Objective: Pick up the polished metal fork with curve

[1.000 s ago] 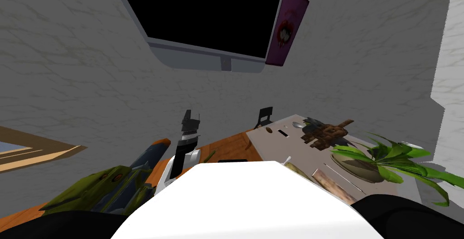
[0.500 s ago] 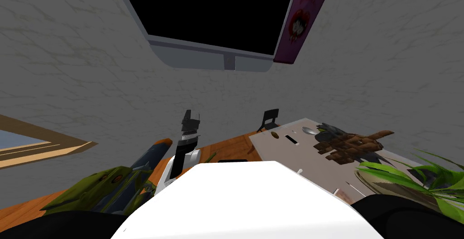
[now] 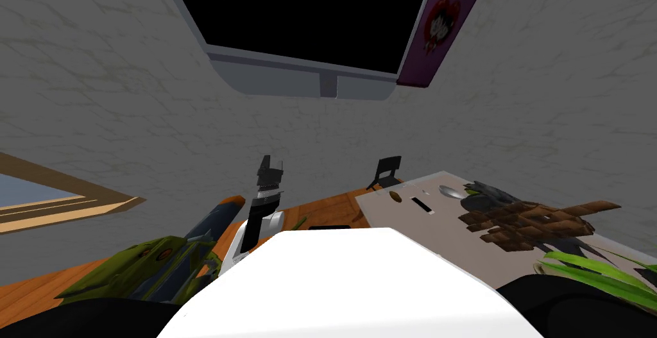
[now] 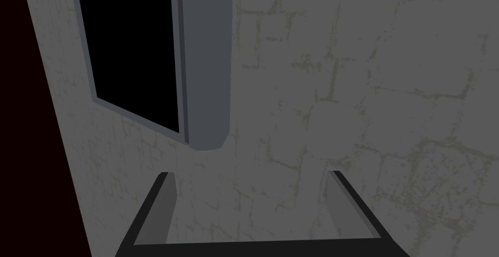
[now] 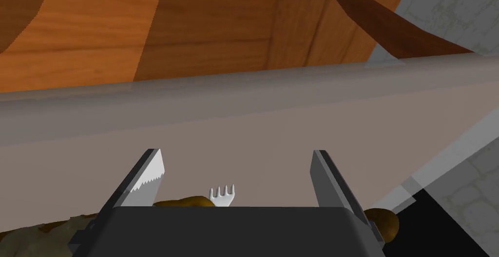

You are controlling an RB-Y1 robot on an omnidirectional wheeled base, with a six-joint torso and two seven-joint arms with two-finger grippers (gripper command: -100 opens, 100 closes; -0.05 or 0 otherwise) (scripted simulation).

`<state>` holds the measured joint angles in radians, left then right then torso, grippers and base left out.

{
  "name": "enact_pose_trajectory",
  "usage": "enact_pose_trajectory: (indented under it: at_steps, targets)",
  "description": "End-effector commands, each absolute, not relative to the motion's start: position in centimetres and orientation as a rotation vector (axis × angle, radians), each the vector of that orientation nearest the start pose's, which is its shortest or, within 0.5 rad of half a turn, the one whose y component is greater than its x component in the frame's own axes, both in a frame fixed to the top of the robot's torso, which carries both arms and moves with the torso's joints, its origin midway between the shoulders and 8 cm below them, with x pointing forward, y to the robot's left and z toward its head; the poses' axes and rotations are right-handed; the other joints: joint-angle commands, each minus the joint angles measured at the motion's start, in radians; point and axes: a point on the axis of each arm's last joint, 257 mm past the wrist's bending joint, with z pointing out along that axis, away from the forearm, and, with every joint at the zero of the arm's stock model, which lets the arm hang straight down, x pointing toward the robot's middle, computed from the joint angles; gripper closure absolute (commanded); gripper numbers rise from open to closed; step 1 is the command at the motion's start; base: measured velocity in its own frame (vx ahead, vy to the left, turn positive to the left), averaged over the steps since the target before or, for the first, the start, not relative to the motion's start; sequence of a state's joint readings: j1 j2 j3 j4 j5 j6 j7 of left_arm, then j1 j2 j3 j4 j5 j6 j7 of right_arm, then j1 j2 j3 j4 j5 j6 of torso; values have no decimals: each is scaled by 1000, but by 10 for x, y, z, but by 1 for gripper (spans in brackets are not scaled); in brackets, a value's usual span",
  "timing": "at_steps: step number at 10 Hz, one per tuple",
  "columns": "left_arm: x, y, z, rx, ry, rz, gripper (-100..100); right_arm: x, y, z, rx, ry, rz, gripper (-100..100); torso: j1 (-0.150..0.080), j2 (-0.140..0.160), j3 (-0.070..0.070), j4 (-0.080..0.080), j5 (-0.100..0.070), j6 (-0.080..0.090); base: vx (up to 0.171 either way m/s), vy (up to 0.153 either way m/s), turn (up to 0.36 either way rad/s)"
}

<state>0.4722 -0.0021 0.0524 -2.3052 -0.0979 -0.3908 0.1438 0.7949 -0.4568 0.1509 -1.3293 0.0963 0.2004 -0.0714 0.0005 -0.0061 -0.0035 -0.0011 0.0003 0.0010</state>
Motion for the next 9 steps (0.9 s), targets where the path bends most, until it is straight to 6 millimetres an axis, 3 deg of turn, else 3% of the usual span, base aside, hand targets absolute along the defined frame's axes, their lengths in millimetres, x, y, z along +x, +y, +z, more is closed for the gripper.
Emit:
enact_pose_trajectory:
  at_steps: [1, 8, 9]
  targets:
    - [357, 288, 24, -704, 661, -1310, 0, -17, -456, -584, 1686, 2176, -109, -100, 0, 0, 0, 0, 0, 0, 119, 4, 122]
    - [357, 288, 24, -704, 661, -1310, 0, -103, -512, -587, 1748, 2237, -438, -100, 0, 1, 0, 0, 0, 0, 99, -8, 93]
    - [357, 288, 24, -704, 661, -1310, 0, -97, -507, -589, 1743, 2233, -409, -100, 0, 1, 0, 0, 0, 0, 34, -2, 18]
